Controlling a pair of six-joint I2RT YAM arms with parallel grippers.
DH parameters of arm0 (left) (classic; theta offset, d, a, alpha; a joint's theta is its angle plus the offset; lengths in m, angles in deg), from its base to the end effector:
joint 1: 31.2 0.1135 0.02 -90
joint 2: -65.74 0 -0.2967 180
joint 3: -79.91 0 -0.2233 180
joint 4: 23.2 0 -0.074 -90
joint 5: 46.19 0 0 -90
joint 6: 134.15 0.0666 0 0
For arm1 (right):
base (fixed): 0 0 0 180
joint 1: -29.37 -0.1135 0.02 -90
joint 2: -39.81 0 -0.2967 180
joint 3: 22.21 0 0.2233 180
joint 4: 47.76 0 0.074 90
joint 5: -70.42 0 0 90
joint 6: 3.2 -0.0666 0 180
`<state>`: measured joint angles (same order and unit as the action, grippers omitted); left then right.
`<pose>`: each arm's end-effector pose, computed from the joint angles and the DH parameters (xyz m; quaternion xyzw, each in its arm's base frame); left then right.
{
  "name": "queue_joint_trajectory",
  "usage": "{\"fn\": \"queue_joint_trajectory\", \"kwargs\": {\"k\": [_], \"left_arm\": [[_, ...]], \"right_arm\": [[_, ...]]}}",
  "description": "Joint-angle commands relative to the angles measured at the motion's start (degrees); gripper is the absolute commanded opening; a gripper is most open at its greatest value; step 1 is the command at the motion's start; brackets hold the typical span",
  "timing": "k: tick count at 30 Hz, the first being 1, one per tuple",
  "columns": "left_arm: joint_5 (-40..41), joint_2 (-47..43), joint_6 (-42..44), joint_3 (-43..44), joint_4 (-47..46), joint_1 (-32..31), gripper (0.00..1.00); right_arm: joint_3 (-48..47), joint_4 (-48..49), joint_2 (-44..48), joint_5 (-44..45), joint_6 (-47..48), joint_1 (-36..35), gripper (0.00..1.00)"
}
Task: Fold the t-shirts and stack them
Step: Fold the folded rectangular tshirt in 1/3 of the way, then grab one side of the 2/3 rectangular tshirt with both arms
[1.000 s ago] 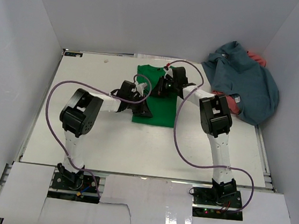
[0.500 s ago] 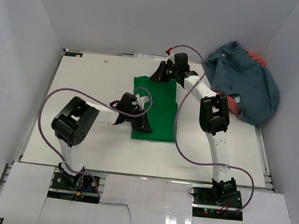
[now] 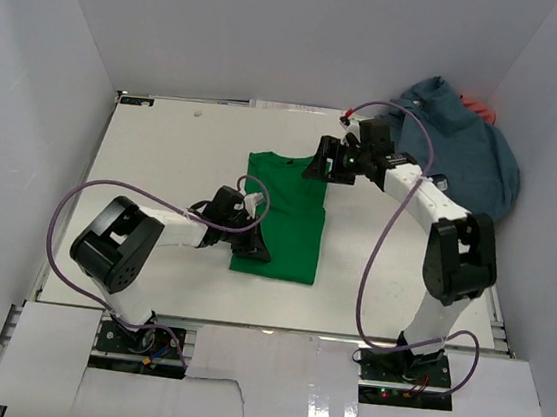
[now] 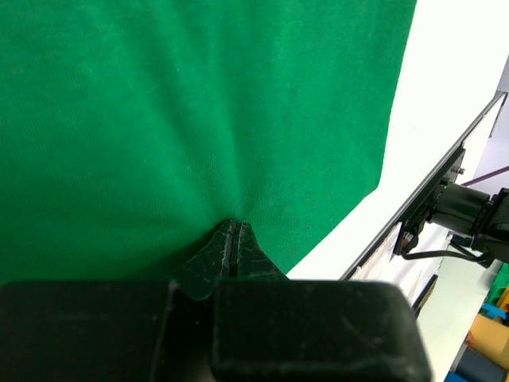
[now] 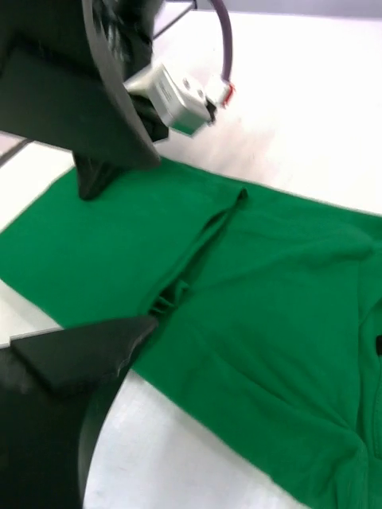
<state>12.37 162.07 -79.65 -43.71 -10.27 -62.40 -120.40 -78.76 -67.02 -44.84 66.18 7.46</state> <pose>0.2410 -0.1866 0.1607 0.0519 0.9151 -0.3830 0.1147 0.3884 0.1868 0.2783 -0.1030 0.8820 0.3350 0.3151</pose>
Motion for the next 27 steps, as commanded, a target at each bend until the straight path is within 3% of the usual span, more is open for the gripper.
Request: {"fn": "queue_joint_trajectory", "kwargs": {"k": [1, 6, 12, 22, 26, 27], "left_arm": [[2.3, -3.6, -2.0, -3.0, 3.5, -1.2, 0.00], [4.0, -6.9, -4.9, -5.4, 3.2, -3.2, 0.00], [6.7, -8.6, -10.4, -7.4, 0.4, -6.1, 0.00], [8.4, -10.4, -13.9, -6.8, 0.2, -8.7, 0.00], [7.4, -12.1, -14.4, -5.2, 1.6, -8.8, 0.09], [7.4, -13.1, -14.4, -4.7, 2.3, -8.8, 0.16]], "right_arm": [[5.4, -3.4, 10.1, 1.6, 2.5, -0.1, 0.84], [17.6, -9.4, 15.4, 0.7, 1.8, -0.1, 0.85], [34.3, -5.3, 22.8, -1.9, -1.9, -0.9, 0.86], [45.5, -2.7, 30.8, -5.0, -6.2, -1.5, 0.85], [49.5, 0.1, 31.8, -6.1, -9.3, -3.7, 0.84], [50.9, 0.5, 31.9, -6.1, -9.9, -4.1, 0.84]]}}
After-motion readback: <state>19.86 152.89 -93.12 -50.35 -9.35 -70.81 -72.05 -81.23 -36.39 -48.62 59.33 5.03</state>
